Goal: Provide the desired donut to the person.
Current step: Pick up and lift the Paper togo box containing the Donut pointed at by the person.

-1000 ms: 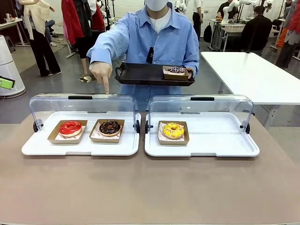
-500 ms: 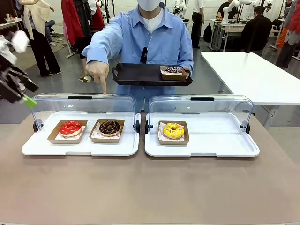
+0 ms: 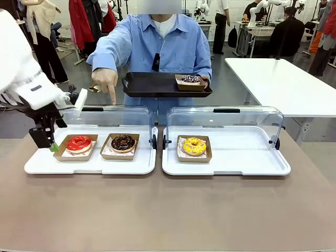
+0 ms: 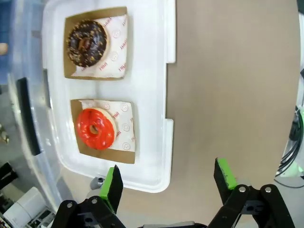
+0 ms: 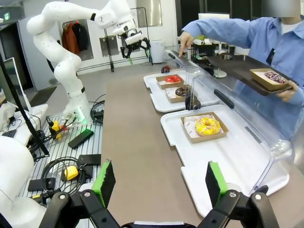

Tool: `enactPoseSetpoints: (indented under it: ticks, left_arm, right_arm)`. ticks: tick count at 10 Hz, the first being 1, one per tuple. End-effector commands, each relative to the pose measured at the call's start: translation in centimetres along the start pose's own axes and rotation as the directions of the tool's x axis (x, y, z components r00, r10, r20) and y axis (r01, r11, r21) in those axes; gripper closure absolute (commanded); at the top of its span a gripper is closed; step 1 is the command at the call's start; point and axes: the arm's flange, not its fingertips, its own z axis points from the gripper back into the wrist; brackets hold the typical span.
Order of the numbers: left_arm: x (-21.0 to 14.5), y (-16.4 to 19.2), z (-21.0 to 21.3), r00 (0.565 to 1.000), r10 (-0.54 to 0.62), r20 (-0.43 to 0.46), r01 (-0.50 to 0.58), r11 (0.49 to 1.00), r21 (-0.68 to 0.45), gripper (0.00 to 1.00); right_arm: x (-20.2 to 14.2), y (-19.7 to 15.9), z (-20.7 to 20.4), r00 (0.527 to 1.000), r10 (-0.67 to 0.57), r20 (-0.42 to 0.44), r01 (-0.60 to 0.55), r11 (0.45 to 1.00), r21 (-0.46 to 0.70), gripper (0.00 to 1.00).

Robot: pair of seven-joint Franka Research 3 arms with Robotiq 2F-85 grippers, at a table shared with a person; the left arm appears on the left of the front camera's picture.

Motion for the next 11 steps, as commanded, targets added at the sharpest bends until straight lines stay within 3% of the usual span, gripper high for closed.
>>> enactPoseSetpoints:
  ticks: [1,2,8,11]
  left_arm:
    - [-1.2,0.3,-0.1,0.999,0.045,0.012,-0.045,0.999,0.009,0.0]
    - [0.0,0.0,0.0,1.0,0.0,0.0,0.0,1.0,0.0,0.0]
    - [0.0,0.1,-0.1,1.0,-0.015,0.017,0.015,1.0,-0.009,0.0]
    - [5.8,-1.3,-1.5,0.963,-0.258,-0.073,0.258,0.966,-0.003,0.0]
  right_arm:
    - [-0.1,0.1,0.1,1.0,0.005,0.006,-0.005,1.0,0.006,0.0]
    - [-0.1,0.1,0.1,1.0,0.005,0.006,-0.005,1.0,0.006,0.0]
    - [-0.1,0.1,0.1,1.0,0.005,0.006,-0.005,1.0,0.006,0.0]
    - [-0.1,0.1,0.1,1.0,0.005,0.006,-0.005,1.0,0.006,0.0]
